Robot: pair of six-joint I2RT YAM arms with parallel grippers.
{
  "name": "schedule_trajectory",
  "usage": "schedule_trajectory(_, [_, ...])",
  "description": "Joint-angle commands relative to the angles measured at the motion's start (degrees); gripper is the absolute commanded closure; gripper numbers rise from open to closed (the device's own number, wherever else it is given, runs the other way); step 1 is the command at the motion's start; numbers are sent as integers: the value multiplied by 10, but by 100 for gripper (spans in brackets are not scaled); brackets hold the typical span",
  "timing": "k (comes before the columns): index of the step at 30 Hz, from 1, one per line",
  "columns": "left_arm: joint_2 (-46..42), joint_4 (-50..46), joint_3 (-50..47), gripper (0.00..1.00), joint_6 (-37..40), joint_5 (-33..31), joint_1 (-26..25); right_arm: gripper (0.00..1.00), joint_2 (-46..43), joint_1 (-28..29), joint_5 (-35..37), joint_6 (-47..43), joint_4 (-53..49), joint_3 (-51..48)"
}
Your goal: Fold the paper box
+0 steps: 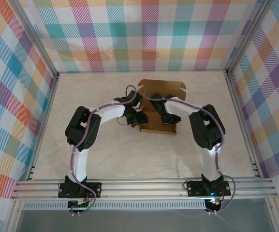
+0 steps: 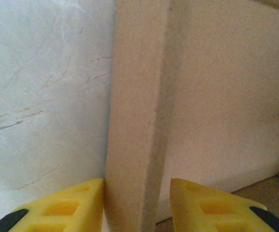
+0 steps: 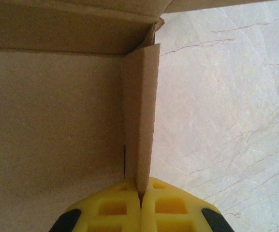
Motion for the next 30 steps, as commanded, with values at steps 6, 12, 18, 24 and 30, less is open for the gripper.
schedule_trajectory(6, [-9, 30, -1, 61, -9, 21, -13, 84, -36, 4, -39, 3, 23, -43])
schedule_trajectory(12, [-25, 15, -1, 60, -7, 16, -12, 44, -136, -3, -32, -15, 76, -88])
schedule_trajectory(18, [-38, 10, 0, 59, -6, 12, -12, 31, -202, -24, -47, -22, 85, -115])
schedule_trajectory(24, [-37, 13, -2, 58, -5, 14, -13, 33, -266, -74, -135, -40, 136, -181])
schedule_trajectory(30, [-29, 14, 2, 58, -5, 23, -13, 48, -235, -106, -218, -52, 178, -211])
